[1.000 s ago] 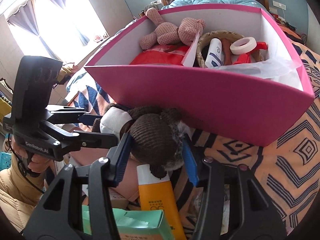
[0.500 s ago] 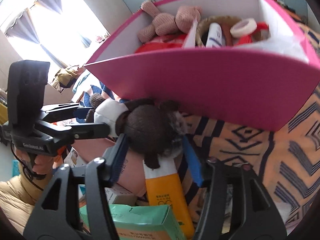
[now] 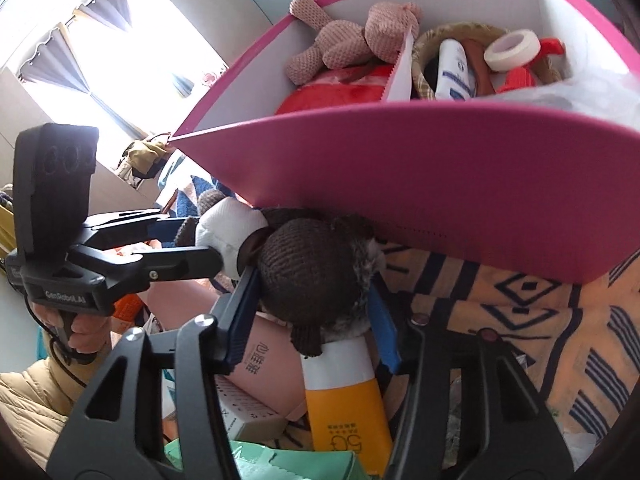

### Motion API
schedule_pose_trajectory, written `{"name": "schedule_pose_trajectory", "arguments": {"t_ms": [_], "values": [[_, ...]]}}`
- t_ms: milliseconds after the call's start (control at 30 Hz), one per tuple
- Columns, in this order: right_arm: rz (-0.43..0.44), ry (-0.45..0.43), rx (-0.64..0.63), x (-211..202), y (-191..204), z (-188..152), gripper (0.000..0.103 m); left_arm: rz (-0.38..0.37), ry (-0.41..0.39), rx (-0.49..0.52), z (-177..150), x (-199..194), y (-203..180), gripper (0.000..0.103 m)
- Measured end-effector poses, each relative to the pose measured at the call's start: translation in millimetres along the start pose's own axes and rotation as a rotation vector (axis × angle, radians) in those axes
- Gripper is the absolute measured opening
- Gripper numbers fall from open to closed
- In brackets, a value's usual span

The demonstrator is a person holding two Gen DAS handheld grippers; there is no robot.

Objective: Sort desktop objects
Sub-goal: 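Close both grippers on the brown knitted monkey plush, then lift the monkey plush with both grippers and carry it over the pink box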

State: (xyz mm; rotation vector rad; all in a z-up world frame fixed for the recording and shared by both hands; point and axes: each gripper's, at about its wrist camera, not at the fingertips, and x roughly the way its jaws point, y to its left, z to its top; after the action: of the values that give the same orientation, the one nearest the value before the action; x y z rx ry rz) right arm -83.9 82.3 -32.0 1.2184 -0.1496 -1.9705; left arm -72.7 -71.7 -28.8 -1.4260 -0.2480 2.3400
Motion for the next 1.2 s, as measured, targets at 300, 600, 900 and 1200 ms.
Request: {"name": "schedule_pose_trajectory", "arguments": {"t_ms": [300,600,900,1200], "values": [[-0.083,-0.078,-0.097,-23.4,18.7,-10.5,0.053,0.010,-0.042,0.035,-3.2,-12.9,-17.4,0.055],[-0.127,-0.161,-0.177,-48.1,36.3,-17.3,0.053,0.055,-0.116,0.103,-8.8,-36.5,-44.9,0.055],[-0.147,-0.227,-0.227,-69.2,52.9,-14.2,0.053,0.063,-0.178,0.153,-9.6,-57.9,-63.9,0.055],[-0.156,-0.279,-0.276,-86.2,68.7,-7.7,0.053,0.063,-0.238,0.178,-5.2,-77.0,-72.8,0.055]]}}
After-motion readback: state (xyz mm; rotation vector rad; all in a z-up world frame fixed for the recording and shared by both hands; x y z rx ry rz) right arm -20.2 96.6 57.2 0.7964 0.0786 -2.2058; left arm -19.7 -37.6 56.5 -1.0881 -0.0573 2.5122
